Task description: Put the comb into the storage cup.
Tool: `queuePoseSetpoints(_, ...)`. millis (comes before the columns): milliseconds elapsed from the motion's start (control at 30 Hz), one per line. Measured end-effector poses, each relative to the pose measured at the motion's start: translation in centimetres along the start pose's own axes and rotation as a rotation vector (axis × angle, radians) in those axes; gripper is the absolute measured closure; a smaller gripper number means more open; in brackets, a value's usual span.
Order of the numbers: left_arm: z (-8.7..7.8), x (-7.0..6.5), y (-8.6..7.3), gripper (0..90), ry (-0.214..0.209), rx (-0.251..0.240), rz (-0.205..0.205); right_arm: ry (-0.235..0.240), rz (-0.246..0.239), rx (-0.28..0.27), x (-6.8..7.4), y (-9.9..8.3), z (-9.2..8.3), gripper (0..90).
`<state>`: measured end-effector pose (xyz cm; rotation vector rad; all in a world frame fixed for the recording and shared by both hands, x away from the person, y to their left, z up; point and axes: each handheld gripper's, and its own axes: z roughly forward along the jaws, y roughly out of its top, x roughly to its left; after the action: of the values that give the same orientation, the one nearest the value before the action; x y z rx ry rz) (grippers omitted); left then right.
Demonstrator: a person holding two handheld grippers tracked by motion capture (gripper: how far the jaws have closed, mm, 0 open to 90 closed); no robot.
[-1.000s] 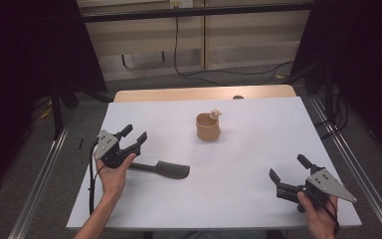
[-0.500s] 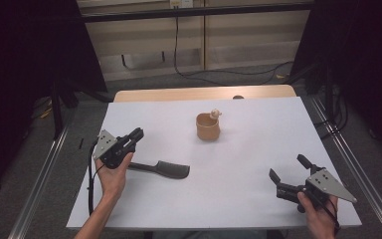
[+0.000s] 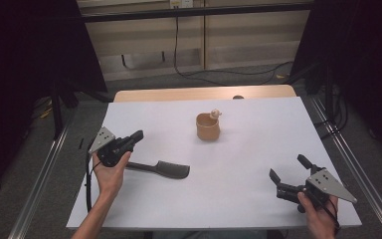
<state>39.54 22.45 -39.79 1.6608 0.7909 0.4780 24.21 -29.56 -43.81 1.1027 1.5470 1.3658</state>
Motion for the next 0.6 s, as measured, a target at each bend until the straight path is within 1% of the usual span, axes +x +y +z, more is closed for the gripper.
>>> queuePoseSetpoints(33,0.0,0.1,0.1,90.0,-0.002,0.016,-0.004,0.0,0.0,0.0,0.0,0.0,0.0,0.0)
queuePoseSetpoints(67,0.0,0.1,0.1,90.0,-0.002,0.016,-0.004,-0.001,0.001,-0.001,0.0,0.0,0.0,0.0)
queuePoseSetpoints(100,0.0,0.2,0.3,90.0,-0.018,0.042,-0.024,0.0,0.001,-0.001,0.0,0.0,0.0,0.0)
queuePoseSetpoints(133,0.0,0.3,0.5,90.0,-0.027,0.059,-0.026,0.0,0.0,-0.001,0.0,0.0,0.0,0.0)
queuePoseSetpoints(200,0.2,0.3,0.8,90.0,-0.049,0.09,-0.046,0.003,0.001,-0.002,0.0,0.0,0.0,0.0)
queuePoseSetpoints(267,0.5,0.3,1.1,90.0,-0.058,0.119,-0.048,0.003,-0.001,-0.002,0.0,0.0,0.1,0.0)
queuePoseSetpoints(333,0.9,0.5,1.1,90.0,-0.067,0.147,-0.067,0.002,0.0,-0.002,0.0,0.0,0.0,0.0)
queuePoseSetpoints(400,1.3,0.9,1.2,90.0,-0.063,0.169,-0.087,0.004,0.0,-0.001,0.0,0.0,-0.1,0.0)
queuePoseSetpoints(433,1.3,0.9,1.2,90.0,-0.063,0.169,-0.087,0.002,-0.002,-0.002,0.0,0.0,-0.1,0.0)
queuePoseSetpoints(467,1.5,1.3,1.5,90.0,-0.059,0.186,-0.109,0.002,-0.001,-0.002,0.0,0.0,-0.1,0.0)
queuePoseSetpoints(500,1.6,1.5,1.6,90.0,-0.055,0.187,-0.114,0.002,-0.002,-0.002,0.0,0.0,-0.1,0.0)
queuePoseSetpoints(533,1.7,1.6,1.9,90.0,-0.06,0.2,-0.123,0.003,0.0,-0.001,0.0,0.0,0.0,0.0)
queuePoseSetpoints(567,1.9,1.6,2.1,90.0,-0.057,0.222,-0.122,0.003,0.001,-0.003,0.0,0.0,0.0,0.0)
queuePoseSetpoints(600,2.1,1.7,2.3,90.0,-0.049,0.253,-0.107,0.004,0.005,-0.005,0.0,0.0,0.0,0.0)
